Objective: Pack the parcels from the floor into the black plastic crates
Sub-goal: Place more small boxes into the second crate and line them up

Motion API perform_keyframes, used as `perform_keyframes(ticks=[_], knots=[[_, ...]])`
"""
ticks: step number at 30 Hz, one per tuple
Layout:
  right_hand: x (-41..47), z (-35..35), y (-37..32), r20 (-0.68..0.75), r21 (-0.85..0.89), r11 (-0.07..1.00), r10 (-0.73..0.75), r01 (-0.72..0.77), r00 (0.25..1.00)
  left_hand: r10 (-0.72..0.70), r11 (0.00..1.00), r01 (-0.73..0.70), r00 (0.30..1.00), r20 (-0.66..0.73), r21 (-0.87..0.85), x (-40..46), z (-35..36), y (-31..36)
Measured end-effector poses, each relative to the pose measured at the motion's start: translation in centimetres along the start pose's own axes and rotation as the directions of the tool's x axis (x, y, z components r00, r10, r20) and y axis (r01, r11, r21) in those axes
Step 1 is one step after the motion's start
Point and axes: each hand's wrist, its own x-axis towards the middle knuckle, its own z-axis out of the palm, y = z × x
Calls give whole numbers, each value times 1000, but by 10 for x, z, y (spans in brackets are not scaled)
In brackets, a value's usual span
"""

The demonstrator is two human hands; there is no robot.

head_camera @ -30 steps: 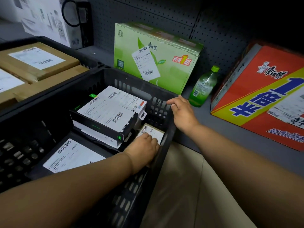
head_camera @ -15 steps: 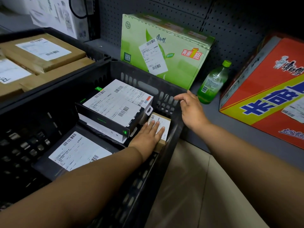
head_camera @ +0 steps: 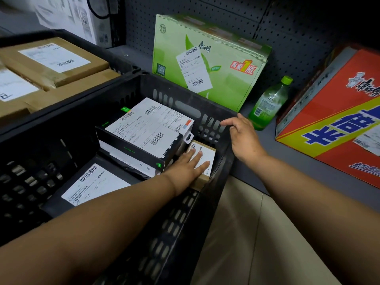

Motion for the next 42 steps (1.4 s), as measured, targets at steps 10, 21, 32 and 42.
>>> perform_keyframes(ticks=[10, 21, 32, 42], knots=[[0, 0, 0, -11, 0, 1000, 5, -5, 1000, 51, 999, -51, 997, -60, -8, -9, -4, 0], [0, 3, 3, -38, 56, 998, 35, -33, 999, -307, 904, 272, 950, -58, -329, -10, -16, 10], [1, 5, 4, -43, 86, 996, 30, -27, 999, -34, 999, 34, 999, 11, 4, 0, -29, 17], [0, 4, 5, -39, 84, 996, 27, -23, 999, 51, 990, -44, 998, -47, 131, 6, -36, 8]])
